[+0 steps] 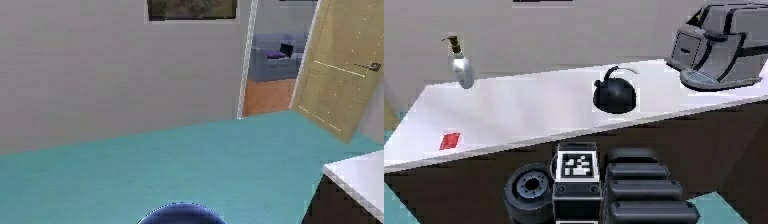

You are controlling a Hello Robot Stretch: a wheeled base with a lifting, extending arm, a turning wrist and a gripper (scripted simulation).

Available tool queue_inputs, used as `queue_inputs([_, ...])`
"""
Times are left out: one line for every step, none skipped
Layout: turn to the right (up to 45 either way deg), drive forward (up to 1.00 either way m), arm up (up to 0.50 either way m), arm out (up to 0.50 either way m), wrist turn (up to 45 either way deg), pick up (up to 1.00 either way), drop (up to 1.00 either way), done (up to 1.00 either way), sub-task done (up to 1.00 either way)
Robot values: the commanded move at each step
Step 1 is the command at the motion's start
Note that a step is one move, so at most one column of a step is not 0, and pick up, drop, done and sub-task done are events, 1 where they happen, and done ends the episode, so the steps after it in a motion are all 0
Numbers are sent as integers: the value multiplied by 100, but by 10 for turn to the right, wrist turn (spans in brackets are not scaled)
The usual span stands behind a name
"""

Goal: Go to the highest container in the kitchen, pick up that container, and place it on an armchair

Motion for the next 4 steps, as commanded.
queue_inputs([0, 100, 0, 0, 0, 0, 0, 0, 0])
queue_inputs([60, 0, 0, 0, 0, 0, 0, 0, 0])
queue_inputs([0, 5, 0, 0, 0, 0, 0, 0, 0])
queue_inputs([450, 0, 0, 0, 0, 0, 0, 0, 0])
